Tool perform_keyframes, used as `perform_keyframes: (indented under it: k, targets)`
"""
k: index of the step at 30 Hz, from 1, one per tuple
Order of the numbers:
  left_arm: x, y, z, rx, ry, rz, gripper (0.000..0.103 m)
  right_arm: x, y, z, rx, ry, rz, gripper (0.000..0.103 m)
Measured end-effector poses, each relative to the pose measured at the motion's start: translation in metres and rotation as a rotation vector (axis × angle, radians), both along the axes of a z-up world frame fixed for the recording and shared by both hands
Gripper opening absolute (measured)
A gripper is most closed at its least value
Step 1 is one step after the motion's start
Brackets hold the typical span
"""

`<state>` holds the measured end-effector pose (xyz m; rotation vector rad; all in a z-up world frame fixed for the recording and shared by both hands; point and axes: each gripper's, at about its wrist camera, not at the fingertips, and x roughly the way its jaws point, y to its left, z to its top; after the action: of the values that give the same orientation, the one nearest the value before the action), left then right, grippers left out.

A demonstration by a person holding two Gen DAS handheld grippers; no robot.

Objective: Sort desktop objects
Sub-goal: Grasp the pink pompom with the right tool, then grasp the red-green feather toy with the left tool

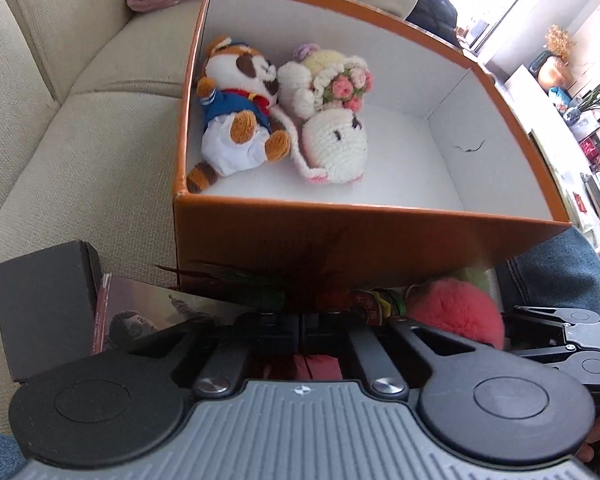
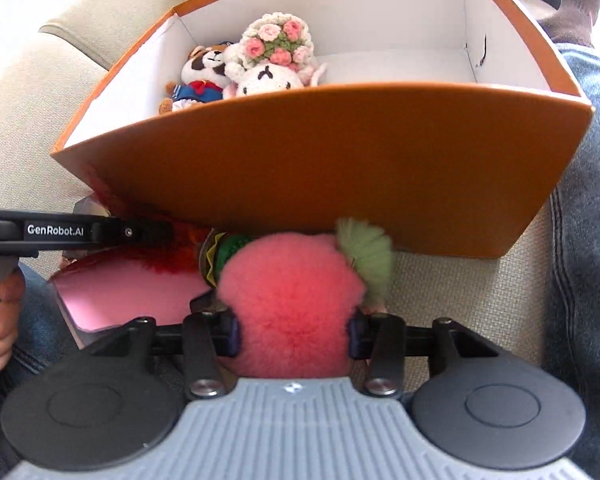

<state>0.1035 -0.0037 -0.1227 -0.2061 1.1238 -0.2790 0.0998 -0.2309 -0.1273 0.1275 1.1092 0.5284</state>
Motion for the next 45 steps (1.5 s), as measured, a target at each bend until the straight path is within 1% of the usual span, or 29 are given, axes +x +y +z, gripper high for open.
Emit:
perform_keyframes:
  k: [5,9,15,18,20,22,24,26,29,32,34,35,36,38,40,42,44,45]
  targets:
    - [-0.014,0.000,0.019,-0.014,-0.064,-0.012,0.000,-0.009,-0.004,0.019,0.003,-0.060,-0.003,0.047]
    - [-0.028,0.002,0.041,-0.022,-0.126,-0.014,0.000,-0.018,-0.006,0.041,0.014,-0.119,0.008,0.047]
    - [-0.043,0.001,0.086,-0.030,-0.251,-0.018,0.000,-0.029,-0.007,0.076,0.057,-0.198,0.025,0.047]
    - [-0.043,-0.001,0.095,-0.018,-0.260,-0.027,0.000,-0.036,-0.005,0.090,0.053,-0.239,0.031,0.047]
    - [-0.043,-0.001,0.091,0.007,-0.249,-0.017,0.001,-0.039,-0.003,0.090,0.040,-0.240,0.027,0.047]
    - [-0.041,-0.002,0.080,0.039,-0.215,-0.009,0.013,-0.039,-0.005,0.085,0.044,-0.217,0.015,0.047]
    - [-0.040,-0.004,0.070,0.042,-0.183,-0.025,0.048,-0.039,-0.005,0.079,0.055,-0.191,0.012,0.047]
    - [-0.039,-0.007,0.061,0.044,-0.166,-0.043,0.065,-0.037,-0.003,0.074,0.048,-0.183,0.010,0.047]
    - [-0.031,-0.014,0.046,0.061,-0.129,-0.058,0.066,-0.033,-0.001,0.067,0.024,-0.183,0.008,0.047]
    - [-0.016,-0.020,0.023,0.074,-0.061,-0.059,0.066,-0.027,0.000,0.061,0.029,-0.166,0.008,0.047]
    - [-0.008,-0.022,0.010,0.084,-0.032,-0.053,0.066,-0.025,0.000,0.057,0.029,-0.158,0.012,0.047]
    - [-0.005,-0.023,0.005,0.089,-0.021,-0.049,0.064,-0.023,0.000,0.054,0.028,-0.153,0.013,0.047]
    - [-0.003,-0.023,0.001,0.090,-0.013,-0.047,0.060,-0.022,-0.001,0.053,0.026,-0.148,0.014,0.047]
    - [0.001,-0.020,-0.007,0.079,0.016,-0.034,0.034,-0.019,-0.001,0.049,0.023,-0.139,0.013,0.047]
    - [0.003,-0.015,-0.012,0.053,0.030,-0.014,0.026,-0.015,-0.001,0.046,0.027,-0.131,0.015,0.047]
    - [0.003,-0.010,-0.015,0.025,0.030,0.011,0.013,-0.013,0.000,0.044,0.029,-0.128,0.018,0.047]
    - [0.002,-0.006,-0.014,0.008,0.015,0.021,0.005,-0.011,0.001,0.043,0.029,-0.127,0.023,0.047]
    - [0.000,-0.005,-0.010,-0.004,0.004,0.020,0.004,-0.011,0.002,0.043,0.028,-0.127,0.024,0.047]
